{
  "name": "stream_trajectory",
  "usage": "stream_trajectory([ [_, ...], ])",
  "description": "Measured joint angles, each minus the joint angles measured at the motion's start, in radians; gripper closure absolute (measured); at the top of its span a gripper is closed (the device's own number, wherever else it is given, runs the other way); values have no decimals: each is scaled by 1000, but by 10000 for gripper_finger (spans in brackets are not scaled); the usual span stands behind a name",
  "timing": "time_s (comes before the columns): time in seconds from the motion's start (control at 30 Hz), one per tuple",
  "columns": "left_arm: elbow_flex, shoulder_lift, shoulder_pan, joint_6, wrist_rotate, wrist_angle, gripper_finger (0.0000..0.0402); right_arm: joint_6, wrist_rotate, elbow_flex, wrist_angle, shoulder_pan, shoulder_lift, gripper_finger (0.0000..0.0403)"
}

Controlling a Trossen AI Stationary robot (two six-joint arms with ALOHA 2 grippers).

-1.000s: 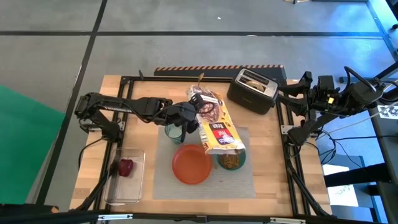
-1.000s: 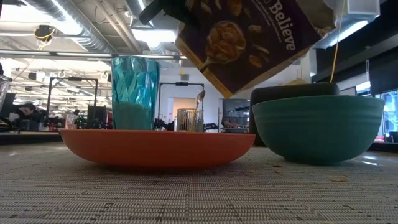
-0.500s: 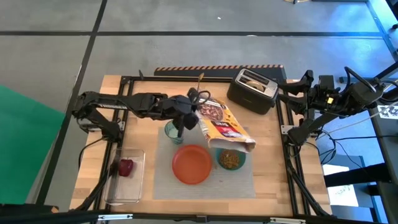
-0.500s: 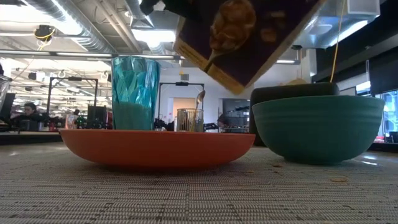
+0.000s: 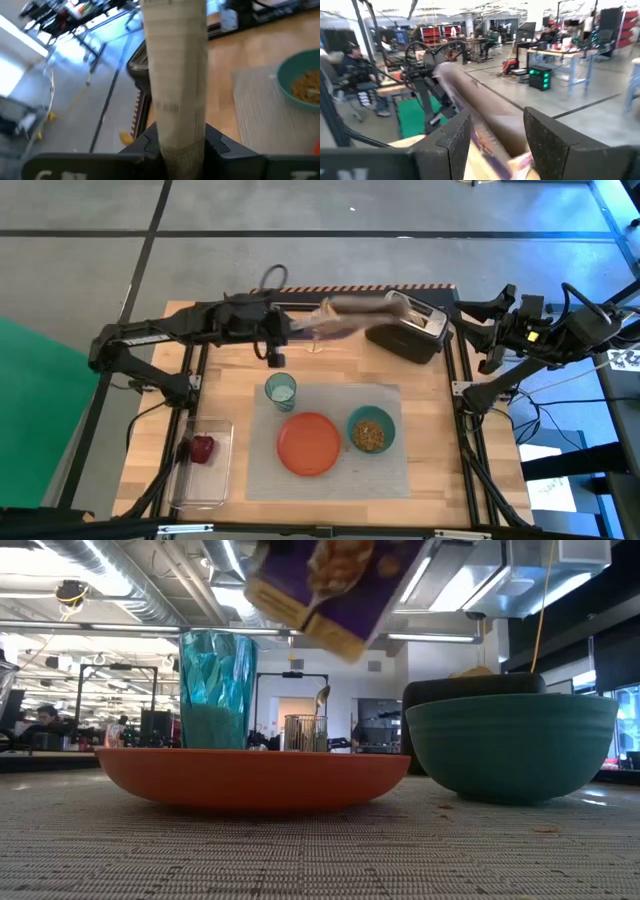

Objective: Arrange a breakfast setting
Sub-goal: Pour the cereal from the cereal box into the blue bowl

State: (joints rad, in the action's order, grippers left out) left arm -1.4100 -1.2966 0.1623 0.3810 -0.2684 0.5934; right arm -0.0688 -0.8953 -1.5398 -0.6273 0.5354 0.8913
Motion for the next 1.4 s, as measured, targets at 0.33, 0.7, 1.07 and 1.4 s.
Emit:
stream_trajectory([
  [0.33,496,368,98,-314,-164,-400,340,172,2,0,-2,-106,1,229],
  [0.7,672,592,97,-377,-329,-468,340,257,287,0,2,-420,-3,229],
  [1.07,673,610,97,-345,-203,-806,340,-111,990,20,251,-906,296,220],
  [1.4,671,696,97,-403,-5,-891,340,-371,1355,18,664,-1057,565,91],
])
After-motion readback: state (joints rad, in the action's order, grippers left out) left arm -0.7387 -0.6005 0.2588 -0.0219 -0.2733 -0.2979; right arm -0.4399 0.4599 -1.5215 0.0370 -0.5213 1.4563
